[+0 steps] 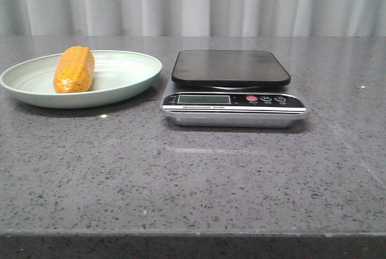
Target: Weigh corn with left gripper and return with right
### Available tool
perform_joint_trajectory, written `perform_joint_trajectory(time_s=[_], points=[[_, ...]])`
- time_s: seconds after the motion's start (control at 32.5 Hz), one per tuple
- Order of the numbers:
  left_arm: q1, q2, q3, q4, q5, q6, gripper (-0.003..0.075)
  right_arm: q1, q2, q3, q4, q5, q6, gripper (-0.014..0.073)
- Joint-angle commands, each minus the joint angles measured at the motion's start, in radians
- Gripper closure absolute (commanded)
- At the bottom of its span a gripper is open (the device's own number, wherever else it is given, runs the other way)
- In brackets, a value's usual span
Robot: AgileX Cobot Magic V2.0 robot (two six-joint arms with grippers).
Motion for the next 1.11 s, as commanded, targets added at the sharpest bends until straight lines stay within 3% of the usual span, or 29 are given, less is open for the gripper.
perform_joint_trajectory(time_s=[0.0, 0.22, 1.08], points=[[-0.008, 0.014, -0.024, 0.004, -0.083, -0.001, 0.0594, -0.008, -0.055, 0.041, -0.025, -0.169, -0.011, 0.0074], [-0.008, 0.014, -0.024, 0.004, -0.083, -0.001, 0.0594, -0.008, -0.085, 0.121, -0.028, -0.220, -0.011, 0.0449], [-0.008, 0.014, -0.024, 0.004, -0.083, -0.001, 0.0594, -0.008, -0.085, 0.129, -0.028, -0.218, -0.011, 0.0442]])
